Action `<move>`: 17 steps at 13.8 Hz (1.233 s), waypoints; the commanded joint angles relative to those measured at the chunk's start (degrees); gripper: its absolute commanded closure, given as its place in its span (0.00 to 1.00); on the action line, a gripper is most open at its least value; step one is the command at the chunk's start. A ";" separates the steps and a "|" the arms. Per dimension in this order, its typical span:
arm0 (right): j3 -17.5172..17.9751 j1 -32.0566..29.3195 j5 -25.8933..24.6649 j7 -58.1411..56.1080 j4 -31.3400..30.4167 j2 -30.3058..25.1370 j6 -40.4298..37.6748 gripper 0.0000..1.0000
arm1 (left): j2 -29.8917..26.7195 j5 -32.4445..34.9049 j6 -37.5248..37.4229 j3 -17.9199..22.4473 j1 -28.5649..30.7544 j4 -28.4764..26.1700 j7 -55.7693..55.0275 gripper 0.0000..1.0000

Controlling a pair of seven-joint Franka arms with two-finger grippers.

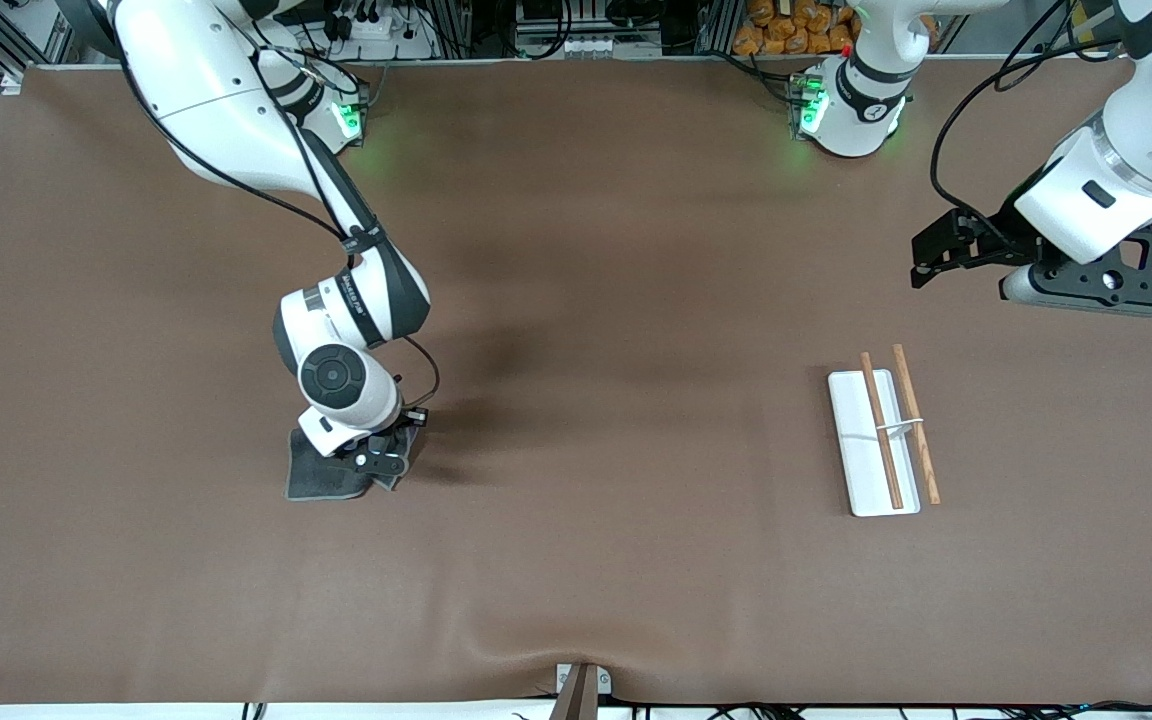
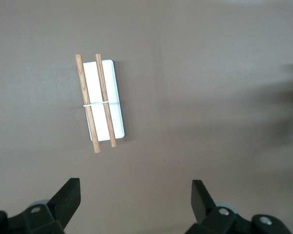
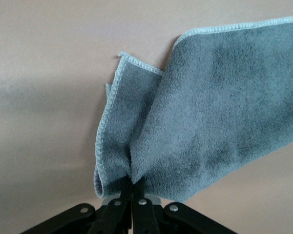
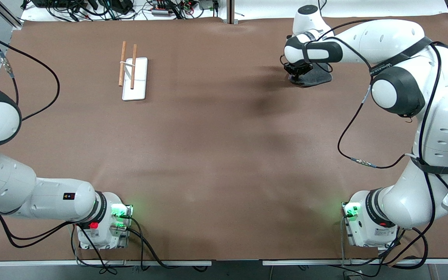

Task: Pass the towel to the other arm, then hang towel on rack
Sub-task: 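Pinch the towel corner with the right gripper and lift it, then raise the towel with the right gripper while the left gripper approaches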

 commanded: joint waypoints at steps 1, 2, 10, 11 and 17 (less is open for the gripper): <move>1.06 -0.95 1.73 0.82 1.58 -1.50 -2.88 1.00 | 0.09 0.47 -0.39 0.00 -0.88 0.48 -1.62 0.00; 0.97 -0.86 5.84 0.82 3.25 -2.03 -5.24 1.00 | 0.18 0.47 -0.47 -0.09 -1.05 0.22 -2.06 0.00; 1.24 0.63 15.98 15.65 17.23 -2.91 -20.20 1.00 | 0.18 0.38 -1.36 -0.88 -4.48 -0.49 -16.02 0.00; 1.24 0.89 18.60 18.20 17.94 -2.91 -20.29 1.00 | 0.18 0.30 -0.83 -0.97 -5.44 -0.14 -19.00 0.00; 1.24 2.12 28.10 31.73 22.94 -2.91 -20.56 1.00 | 1.58 -1.99 2.34 -1.15 -9.49 -0.05 -31.67 0.00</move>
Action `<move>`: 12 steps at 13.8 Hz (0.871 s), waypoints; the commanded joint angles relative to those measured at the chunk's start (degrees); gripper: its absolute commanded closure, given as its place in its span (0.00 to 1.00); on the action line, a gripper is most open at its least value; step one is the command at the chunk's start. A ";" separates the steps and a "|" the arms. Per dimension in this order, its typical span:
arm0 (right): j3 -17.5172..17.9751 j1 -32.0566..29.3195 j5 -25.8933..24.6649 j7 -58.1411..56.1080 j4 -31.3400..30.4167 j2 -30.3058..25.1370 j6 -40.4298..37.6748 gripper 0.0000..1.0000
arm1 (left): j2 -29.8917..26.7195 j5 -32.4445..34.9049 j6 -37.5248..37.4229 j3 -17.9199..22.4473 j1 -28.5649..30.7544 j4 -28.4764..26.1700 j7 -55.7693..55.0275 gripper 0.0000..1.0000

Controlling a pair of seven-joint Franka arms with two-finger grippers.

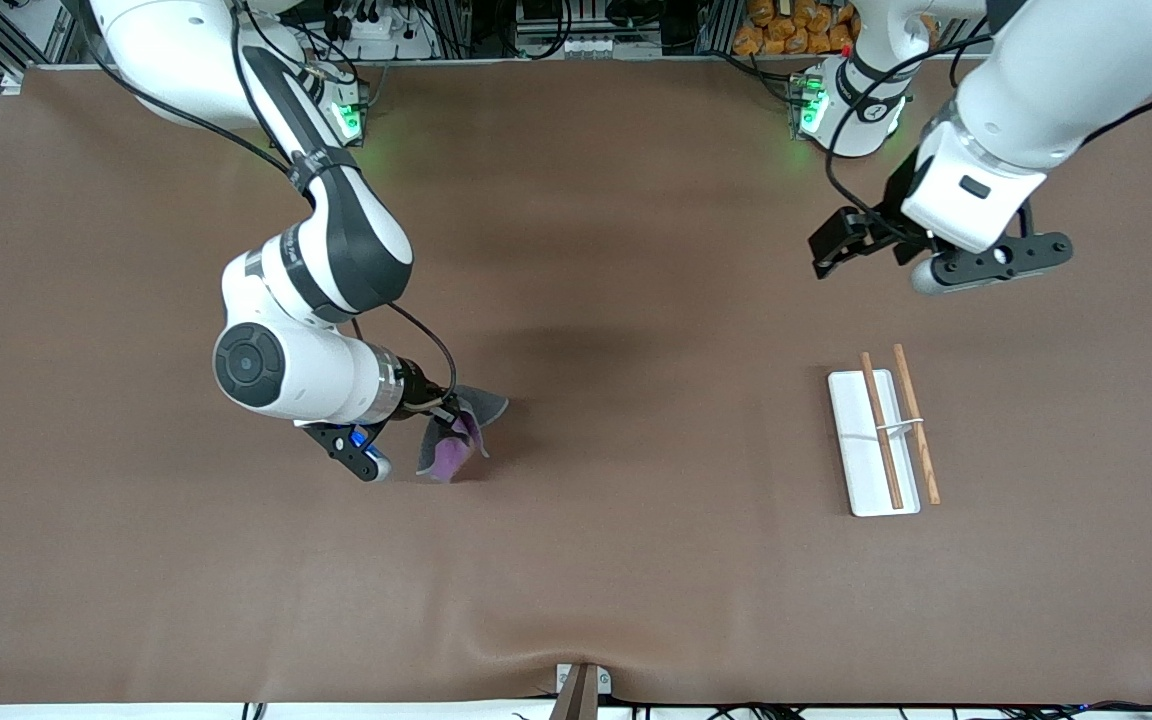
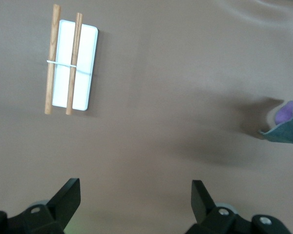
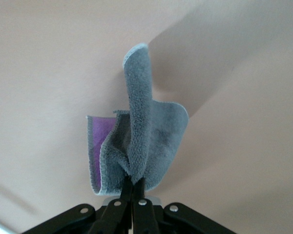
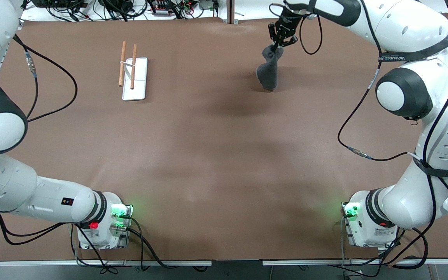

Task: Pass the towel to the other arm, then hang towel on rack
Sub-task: 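Raise the towel with the right gripper while the left gripper approaches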

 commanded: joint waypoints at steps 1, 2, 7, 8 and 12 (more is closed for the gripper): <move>-0.06 0.84 5.04 7.87 3.35 0.30 -1.20 1.00 | 1.85 -0.88 1.82 0.20 -2.15 0.82 -5.91 0.00; 0.03 1.11 6.97 10.24 4.05 0.30 -1.11 1.00 | 2.47 -0.88 3.31 0.20 -3.55 0.82 -9.94 0.00; -0.06 3.39 11.82 21.58 8.27 0.48 -0.49 1.00 | 8.09 -6.93 15.25 0.20 -4.10 1.00 -20.00 0.00; -0.06 3.83 12.70 23.43 8.80 0.48 -0.32 1.00 | 9.23 -8.69 17.98 0.28 -3.75 1.17 -20.01 0.00; 0.03 5.76 16.74 31.16 9.69 0.48 4.06 1.00 | 15.56 -12.75 30.46 0.20 -4.27 4.85 -25.17 0.00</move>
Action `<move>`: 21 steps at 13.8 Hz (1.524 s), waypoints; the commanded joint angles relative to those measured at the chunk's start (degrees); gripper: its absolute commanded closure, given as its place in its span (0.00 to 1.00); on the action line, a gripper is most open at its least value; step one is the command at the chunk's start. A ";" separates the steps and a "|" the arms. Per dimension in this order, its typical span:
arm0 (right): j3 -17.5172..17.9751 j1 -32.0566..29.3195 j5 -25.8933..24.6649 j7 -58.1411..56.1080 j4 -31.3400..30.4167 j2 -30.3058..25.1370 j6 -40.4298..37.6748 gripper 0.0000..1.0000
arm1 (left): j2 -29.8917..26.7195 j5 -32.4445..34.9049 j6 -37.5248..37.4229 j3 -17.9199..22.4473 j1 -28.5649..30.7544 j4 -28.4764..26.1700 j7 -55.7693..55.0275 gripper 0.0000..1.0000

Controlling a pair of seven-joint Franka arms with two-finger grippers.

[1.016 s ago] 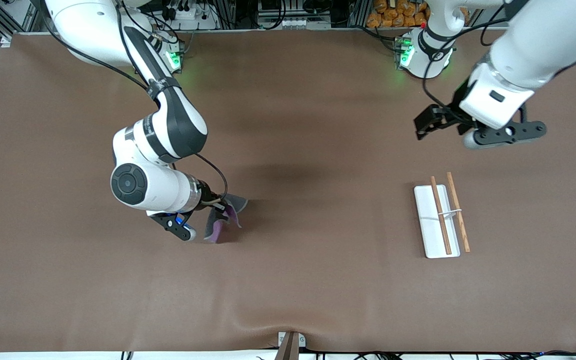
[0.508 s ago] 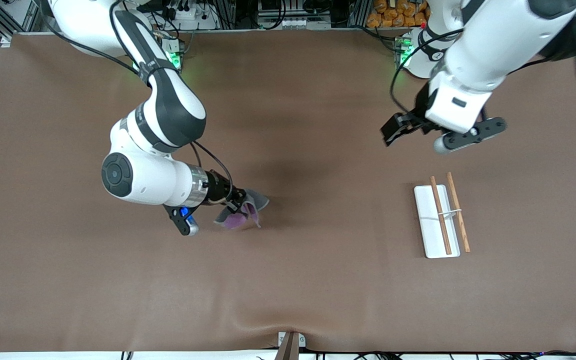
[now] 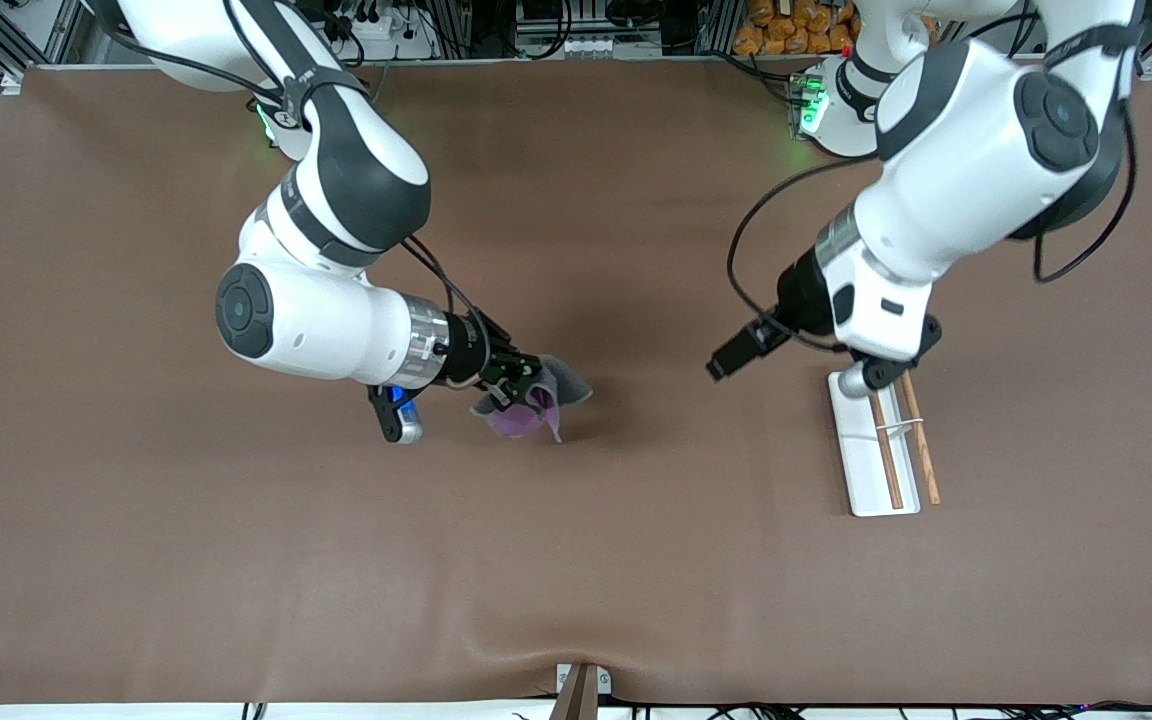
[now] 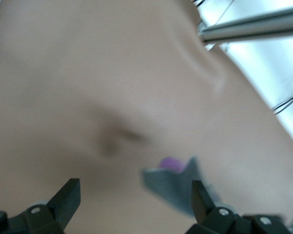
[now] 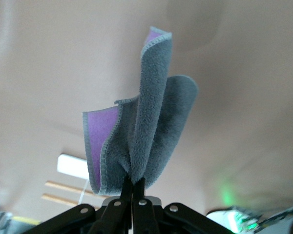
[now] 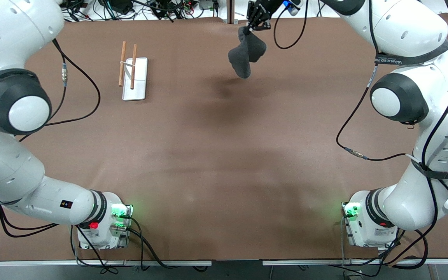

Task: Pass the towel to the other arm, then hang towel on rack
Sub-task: 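Raise the towel with the right gripper while the left gripper approaches, then grasp the hanging towel with the left gripper beside the right gripper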

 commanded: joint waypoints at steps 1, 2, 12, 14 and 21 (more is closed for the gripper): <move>-0.24 1.71 2.44 5.70 1.38 0.48 3.89 1.00 | 5.15 -1.12 5.86 -0.31 -1.24 5.35 -5.10 0.00; -0.15 2.50 2.53 6.85 1.38 0.48 5.31 1.00 | 6.56 -1.12 8.06 -0.22 -2.03 6.14 -6.68 0.00; -0.32 7.25 5.52 13.01 1.38 0.56 13.93 1.00 | 9.04 -4.03 10.57 -0.22 -7.23 5.54 -13.46 0.16; -0.32 7.35 5.52 13.27 1.38 0.56 13.93 1.00 | 8.77 -3.58 4.24 -0.13 -6.79 5.54 -12.85 0.17; -0.32 7.35 5.52 13.19 1.38 0.48 13.84 1.00 | 8.59 -3.58 -2.03 -0.13 -6.70 5.71 -11.97 0.41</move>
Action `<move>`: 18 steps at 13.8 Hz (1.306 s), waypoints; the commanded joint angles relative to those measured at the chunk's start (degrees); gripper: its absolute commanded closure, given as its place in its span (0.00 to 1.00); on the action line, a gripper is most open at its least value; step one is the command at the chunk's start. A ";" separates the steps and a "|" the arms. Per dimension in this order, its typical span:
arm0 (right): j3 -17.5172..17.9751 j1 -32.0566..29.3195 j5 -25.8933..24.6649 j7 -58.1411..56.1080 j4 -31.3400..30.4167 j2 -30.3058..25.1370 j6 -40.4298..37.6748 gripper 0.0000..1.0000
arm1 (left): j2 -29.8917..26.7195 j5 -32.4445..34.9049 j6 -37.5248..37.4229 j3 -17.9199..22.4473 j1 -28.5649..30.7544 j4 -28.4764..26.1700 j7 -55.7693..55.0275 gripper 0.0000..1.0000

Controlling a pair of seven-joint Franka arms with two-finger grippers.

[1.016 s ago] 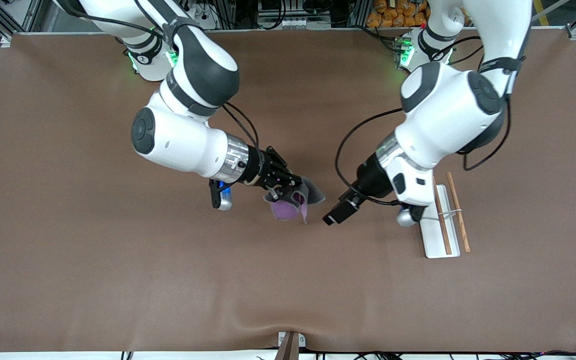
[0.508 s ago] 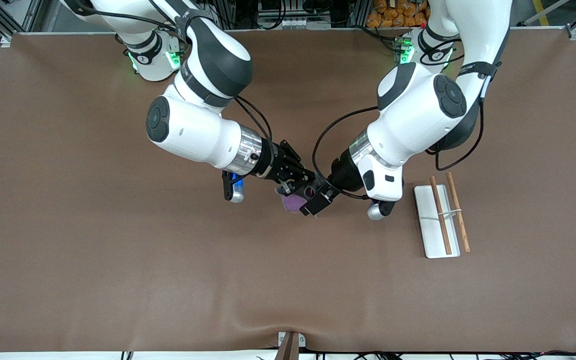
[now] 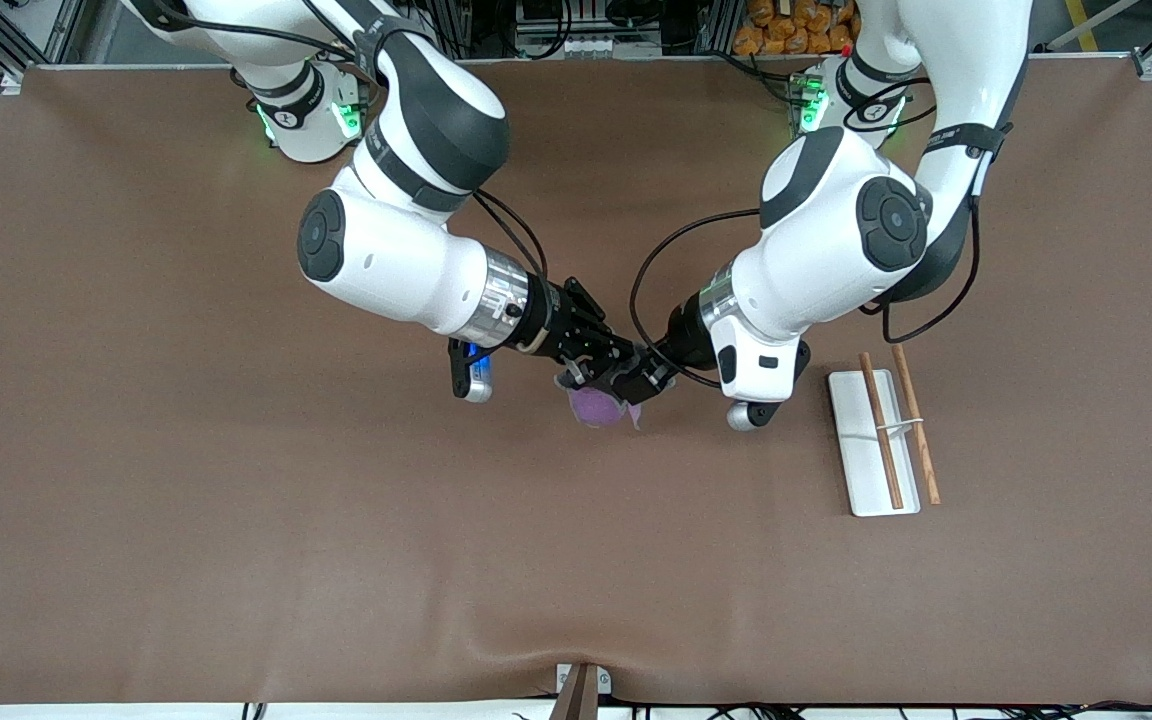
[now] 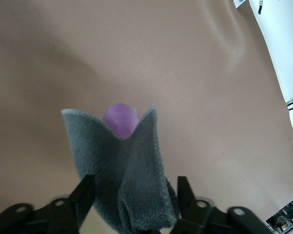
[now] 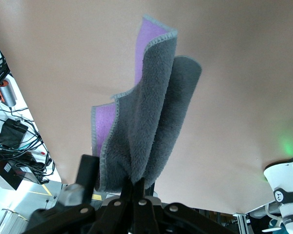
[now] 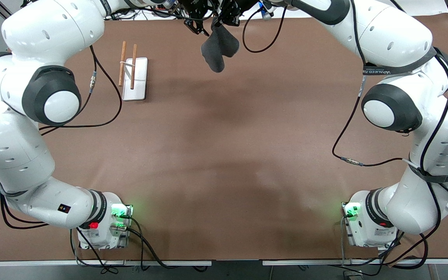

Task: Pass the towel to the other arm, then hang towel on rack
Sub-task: 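Grasp the hanging towel with the left gripper beside the right gripper, then open the right gripper and withdraw it while the left gripper holds towel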

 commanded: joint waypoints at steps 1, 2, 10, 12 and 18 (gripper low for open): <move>-0.40 0.46 1.09 0.93 1.21 0.38 0.03 1.00 | -0.98 -0.23 -1.63 0.06 0.16 0.05 0.52 0.54; -0.40 0.46 1.09 0.93 1.21 0.38 0.03 1.00 | -0.98 -0.23 -1.63 0.06 0.25 0.14 0.61 0.67; -0.48 -0.24 1.09 0.32 0.95 0.38 -0.50 0.89 | -3.08 1.26 -5.76 0.59 0.68 0.32 4.82 1.00; -0.66 -0.33 0.48 0.32 0.60 0.38 -0.85 0.00 | -4.48 1.43 -7.60 0.50 2.35 0.23 6.22 1.00; -0.92 -5.50 -2.33 -7.64 0.15 -0.32 -13.03 0.00 | -6.43 1.43 -22.18 0.50 9.55 0.14 25.89 1.00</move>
